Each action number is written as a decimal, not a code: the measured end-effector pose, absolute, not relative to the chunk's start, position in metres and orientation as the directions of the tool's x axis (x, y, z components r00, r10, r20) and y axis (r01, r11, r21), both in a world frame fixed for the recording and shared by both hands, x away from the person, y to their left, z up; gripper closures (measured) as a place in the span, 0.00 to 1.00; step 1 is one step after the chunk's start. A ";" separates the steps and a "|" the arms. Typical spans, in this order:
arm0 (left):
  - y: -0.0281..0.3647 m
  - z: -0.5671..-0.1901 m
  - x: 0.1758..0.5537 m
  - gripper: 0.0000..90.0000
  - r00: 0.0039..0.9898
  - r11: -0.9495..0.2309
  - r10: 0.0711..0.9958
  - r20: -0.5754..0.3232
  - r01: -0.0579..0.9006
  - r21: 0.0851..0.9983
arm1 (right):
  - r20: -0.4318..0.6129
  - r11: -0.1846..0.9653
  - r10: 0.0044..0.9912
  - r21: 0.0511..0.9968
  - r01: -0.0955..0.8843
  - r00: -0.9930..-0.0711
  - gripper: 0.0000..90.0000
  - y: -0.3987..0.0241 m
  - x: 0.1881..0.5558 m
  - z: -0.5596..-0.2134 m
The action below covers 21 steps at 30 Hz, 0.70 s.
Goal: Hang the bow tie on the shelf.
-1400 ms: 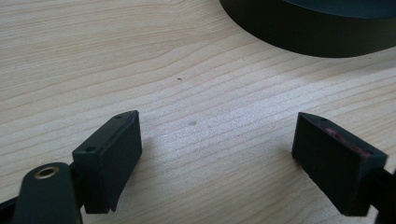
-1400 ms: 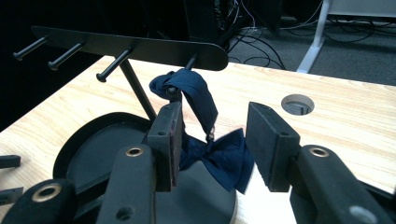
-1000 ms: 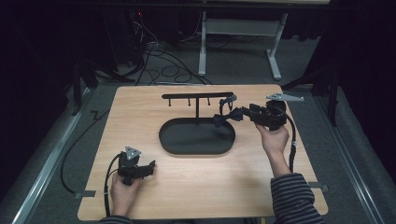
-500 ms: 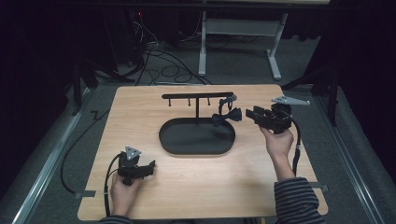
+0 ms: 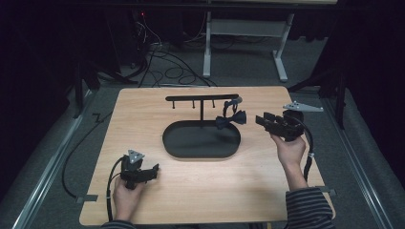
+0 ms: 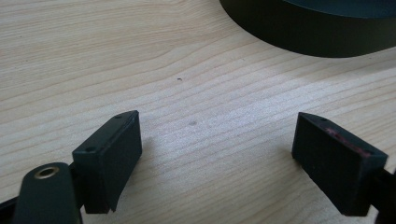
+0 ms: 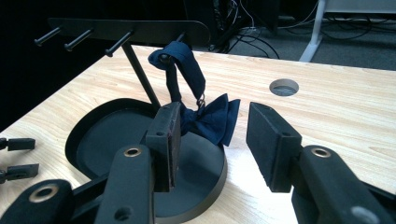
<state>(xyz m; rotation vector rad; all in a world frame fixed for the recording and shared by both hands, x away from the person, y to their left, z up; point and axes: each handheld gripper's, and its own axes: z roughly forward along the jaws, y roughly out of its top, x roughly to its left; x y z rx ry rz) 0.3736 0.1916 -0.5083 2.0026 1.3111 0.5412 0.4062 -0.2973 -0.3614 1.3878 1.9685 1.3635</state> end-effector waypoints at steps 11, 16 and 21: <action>0.192 -0.508 0.374 0.18 0.408 -0.267 0.913 -0.020 0.633 0.727 | 0.224 0.029 0.873 0.863 0.505 -0.434 0.63 -0.308 0.396 -0.364; 0.192 -0.508 0.374 0.18 0.408 -0.267 0.913 -0.020 0.633 0.727 | 0.230 0.021 0.878 0.858 0.513 -0.421 0.63 -0.313 0.392 -0.368; 0.192 -0.508 0.374 0.18 0.408 -0.267 0.913 -0.020 0.633 0.727 | 0.234 0.013 0.880 0.859 0.512 -0.414 0.63 -0.318 0.388 -0.370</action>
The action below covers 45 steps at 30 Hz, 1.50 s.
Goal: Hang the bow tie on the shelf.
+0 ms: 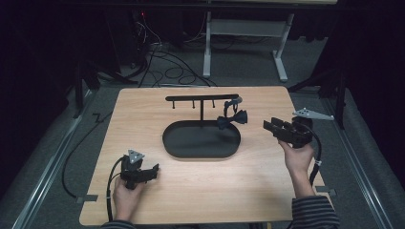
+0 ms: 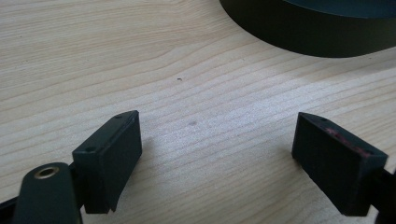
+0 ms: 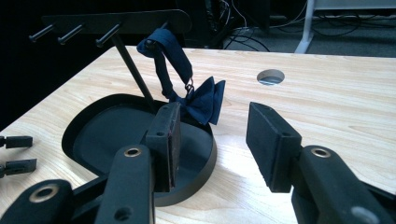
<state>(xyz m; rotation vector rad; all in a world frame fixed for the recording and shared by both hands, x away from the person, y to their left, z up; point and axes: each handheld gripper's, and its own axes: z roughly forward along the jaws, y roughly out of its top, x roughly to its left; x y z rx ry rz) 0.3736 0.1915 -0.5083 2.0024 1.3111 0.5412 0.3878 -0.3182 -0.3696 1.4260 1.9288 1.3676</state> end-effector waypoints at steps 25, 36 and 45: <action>0.191 -0.508 0.374 0.18 0.408 -0.267 0.913 -0.019 0.633 0.727 | 0.227 0.010 0.888 0.859 0.512 -0.400 0.63 -0.327 0.369 -0.377; 0.191 -0.508 0.374 0.18 0.407 -0.266 0.913 -0.019 0.632 0.728 | 0.246 -0.014 0.891 0.856 0.517 -0.383 0.63 -0.335 0.362 -0.382; 0.191 -0.508 0.374 0.18 0.407 -0.267 0.913 -0.019 0.632 0.728 | 0.258 -0.027 0.891 0.853 0.522 -0.375 0.63 -0.338 0.356 -0.386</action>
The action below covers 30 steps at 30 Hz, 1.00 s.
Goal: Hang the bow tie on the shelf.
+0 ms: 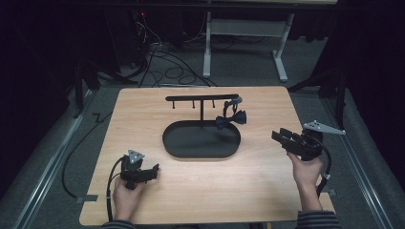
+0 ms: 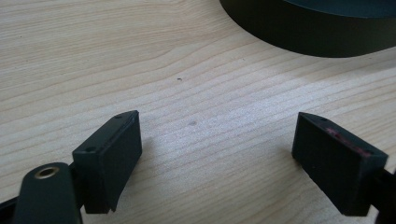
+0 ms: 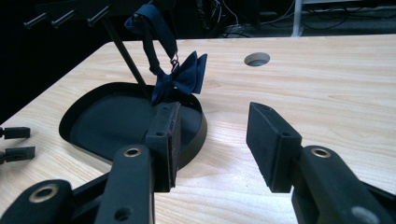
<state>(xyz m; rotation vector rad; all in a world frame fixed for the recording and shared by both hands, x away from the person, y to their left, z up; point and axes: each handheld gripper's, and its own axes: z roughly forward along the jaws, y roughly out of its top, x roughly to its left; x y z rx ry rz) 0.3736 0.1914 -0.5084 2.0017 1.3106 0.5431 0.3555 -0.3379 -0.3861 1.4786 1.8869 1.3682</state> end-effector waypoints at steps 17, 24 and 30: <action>0.191 -0.508 0.374 0.18 0.407 -0.267 0.913 -0.019 0.632 0.728 | 0.288 -0.052 0.887 0.838 0.543 -0.360 0.63 -0.342 0.344 -0.403; 0.191 -0.508 0.374 0.18 0.407 -0.267 0.913 -0.019 0.632 0.728 | 0.301 -0.059 0.887 0.826 0.561 -0.350 0.63 -0.345 0.338 -0.412; 0.191 -0.508 0.374 0.18 0.407 -0.267 0.913 -0.019 0.632 0.728 | 0.322 -0.083 0.884 0.822 0.563 -0.340 0.63 -0.348 0.332 -0.420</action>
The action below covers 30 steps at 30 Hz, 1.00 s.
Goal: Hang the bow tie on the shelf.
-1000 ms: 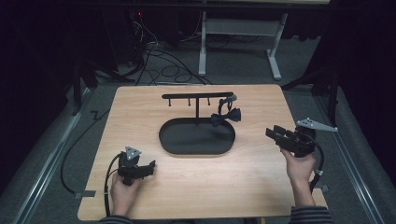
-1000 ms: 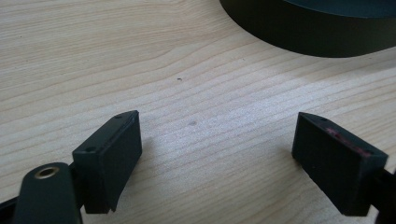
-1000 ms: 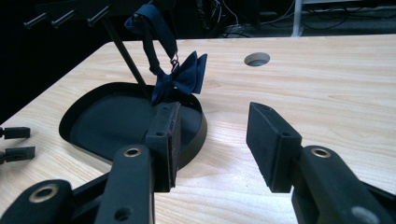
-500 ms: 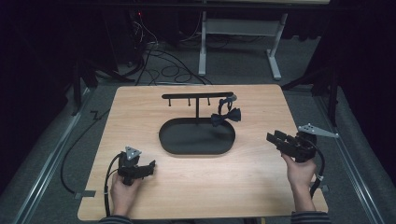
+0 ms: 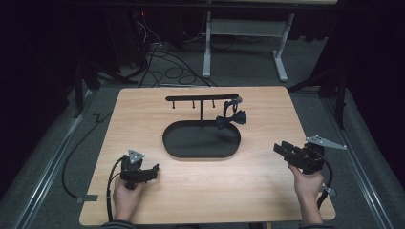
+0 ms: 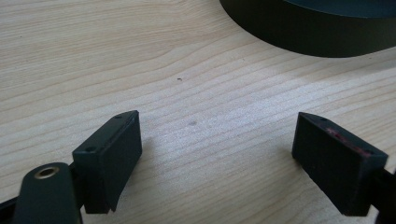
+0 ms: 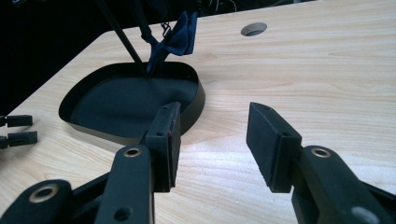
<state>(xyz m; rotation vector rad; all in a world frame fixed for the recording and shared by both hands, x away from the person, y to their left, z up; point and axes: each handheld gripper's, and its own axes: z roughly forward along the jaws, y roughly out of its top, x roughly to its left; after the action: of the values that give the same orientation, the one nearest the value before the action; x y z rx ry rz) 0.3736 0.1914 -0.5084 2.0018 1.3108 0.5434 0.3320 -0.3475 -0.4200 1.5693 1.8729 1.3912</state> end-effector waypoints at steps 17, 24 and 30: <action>0.191 -0.508 0.374 0.18 0.407 -0.267 0.913 -0.019 0.632 0.728 | 0.358 -0.111 0.873 0.807 0.580 -0.332 0.63 -0.344 0.326 -0.439; 0.191 -0.508 0.374 0.18 0.407 -0.267 0.913 -0.019 0.632 0.728 | 0.364 -0.109 0.870 0.801 0.589 -0.333 0.63 -0.338 0.327 -0.449; 0.191 -0.508 0.374 0.18 0.407 -0.267 0.913 -0.019 0.632 0.728 | 0.369 -0.103 0.867 0.791 0.603 -0.335 0.63 -0.331 0.330 -0.456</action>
<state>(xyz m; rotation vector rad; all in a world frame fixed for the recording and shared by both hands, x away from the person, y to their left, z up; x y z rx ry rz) 0.3736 0.1914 -0.5084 2.0018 1.3109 0.5438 0.3297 -0.3312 -0.4560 1.6237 1.8994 1.4119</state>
